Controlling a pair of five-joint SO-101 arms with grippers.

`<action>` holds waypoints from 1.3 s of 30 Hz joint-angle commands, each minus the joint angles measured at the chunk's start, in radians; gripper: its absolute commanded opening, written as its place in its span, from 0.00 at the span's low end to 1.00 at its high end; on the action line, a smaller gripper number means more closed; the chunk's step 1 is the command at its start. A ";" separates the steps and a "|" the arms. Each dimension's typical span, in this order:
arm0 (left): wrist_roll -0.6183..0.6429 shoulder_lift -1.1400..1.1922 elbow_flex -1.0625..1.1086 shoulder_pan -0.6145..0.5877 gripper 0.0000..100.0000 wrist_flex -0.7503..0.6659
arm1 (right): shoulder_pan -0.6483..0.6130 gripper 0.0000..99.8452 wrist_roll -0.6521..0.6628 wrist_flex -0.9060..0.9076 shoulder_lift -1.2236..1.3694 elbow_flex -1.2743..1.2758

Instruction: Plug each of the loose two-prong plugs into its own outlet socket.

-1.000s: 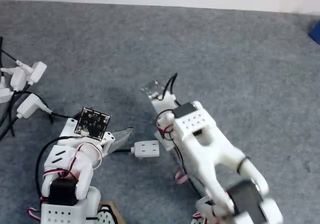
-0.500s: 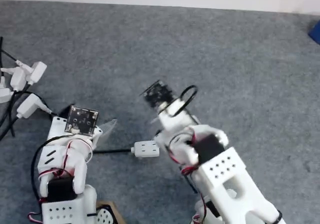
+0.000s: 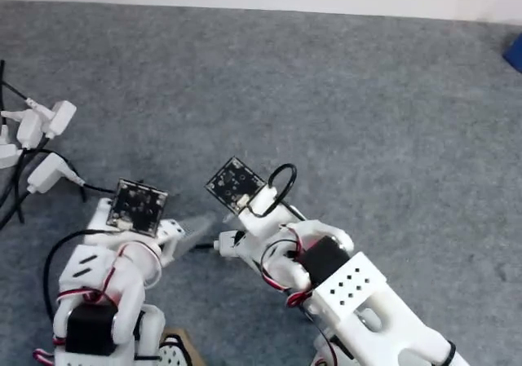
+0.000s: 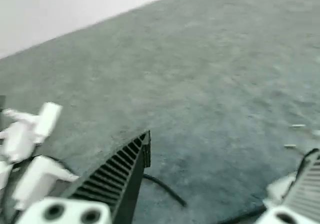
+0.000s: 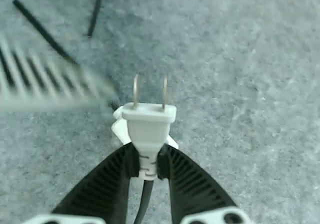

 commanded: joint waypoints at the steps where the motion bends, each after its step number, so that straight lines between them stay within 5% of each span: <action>1: 0.017 0.025 -0.065 0.054 0.44 0.037 | -0.036 0.01 0.003 -0.019 -0.028 -0.004; 20: 0.009 0.601 -0.127 0.056 0.44 -0.244 | -0.041 0.01 0.051 0.248 -0.133 -0.245; 32: 0.006 0.538 -0.067 0.047 0.44 -0.250 | -0.035 0.01 0.054 0.262 -0.007 -0.298; 39: -0.025 0.450 -0.058 -0.136 0.44 -0.250 | 0.077 0.01 0.095 0.338 0.119 -0.340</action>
